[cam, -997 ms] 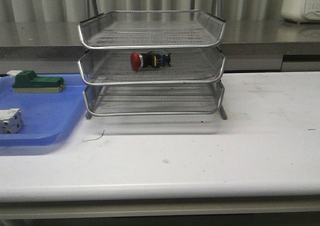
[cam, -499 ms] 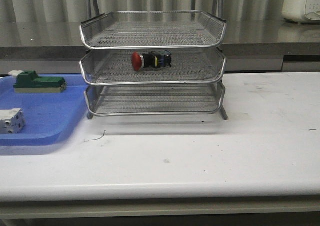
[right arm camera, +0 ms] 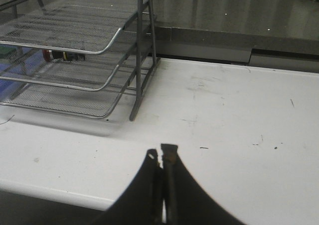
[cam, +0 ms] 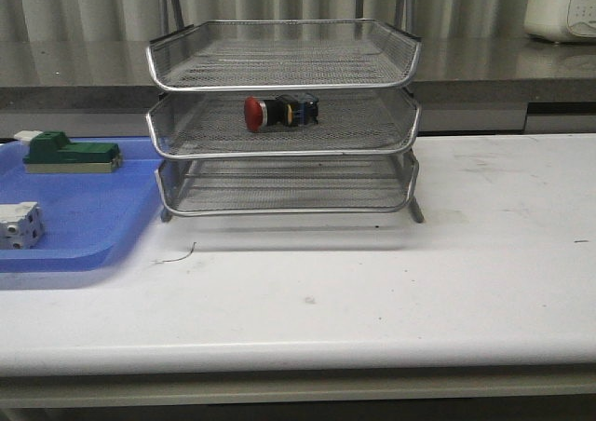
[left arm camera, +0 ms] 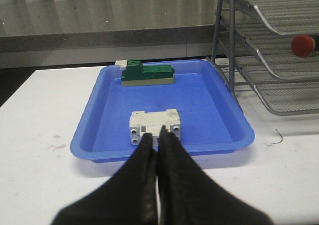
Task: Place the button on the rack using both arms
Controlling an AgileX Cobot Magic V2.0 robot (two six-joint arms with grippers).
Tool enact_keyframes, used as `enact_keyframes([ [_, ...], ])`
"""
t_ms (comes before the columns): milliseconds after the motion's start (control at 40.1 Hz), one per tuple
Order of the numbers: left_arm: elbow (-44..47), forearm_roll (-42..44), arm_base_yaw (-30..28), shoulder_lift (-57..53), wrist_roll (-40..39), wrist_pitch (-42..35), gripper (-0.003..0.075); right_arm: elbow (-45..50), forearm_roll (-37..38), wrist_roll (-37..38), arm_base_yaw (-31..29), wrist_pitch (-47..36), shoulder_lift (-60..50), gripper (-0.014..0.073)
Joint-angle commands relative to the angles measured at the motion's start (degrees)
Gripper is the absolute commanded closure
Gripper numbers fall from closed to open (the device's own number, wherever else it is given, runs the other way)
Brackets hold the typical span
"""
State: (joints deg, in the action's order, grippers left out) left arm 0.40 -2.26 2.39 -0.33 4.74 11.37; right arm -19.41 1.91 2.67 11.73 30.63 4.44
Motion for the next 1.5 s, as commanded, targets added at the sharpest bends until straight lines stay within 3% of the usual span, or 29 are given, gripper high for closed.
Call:
enact_keyframes([
  [0, 0.57, -0.15, -0.19, -1.28, -0.64, -4.94, 0.0739, -1.34, 0.19, -0.14, -0.49, -4.81, 0.73, 0.0654],
  [549, 0.57, -0.15, -0.19, -1.28, -0.64, -4.94, 0.0739, -0.41, 1.77, -0.26, -0.49, -5.46, 0.42, 0.0654],
  [748, 0.57, -0.15, -0.19, -1.28, -0.64, -4.94, 0.0739, 7.06, 0.12, -1.60, -5.27, -6.66, -4.90, 0.0654],
  [1022, 0.57, -0.15, -0.19, -1.17, -0.64, -4.94, 0.0739, 20.50, -2.86, -2.17, -12.47, -22.77, -5.77, 0.0654],
  [1471, 0.57, -0.15, -0.19, -1.17, -0.64, -4.94, 0.0739, 20.77, -2.85, -2.67, -12.75, -21.93, -5.83, 0.0654],
])
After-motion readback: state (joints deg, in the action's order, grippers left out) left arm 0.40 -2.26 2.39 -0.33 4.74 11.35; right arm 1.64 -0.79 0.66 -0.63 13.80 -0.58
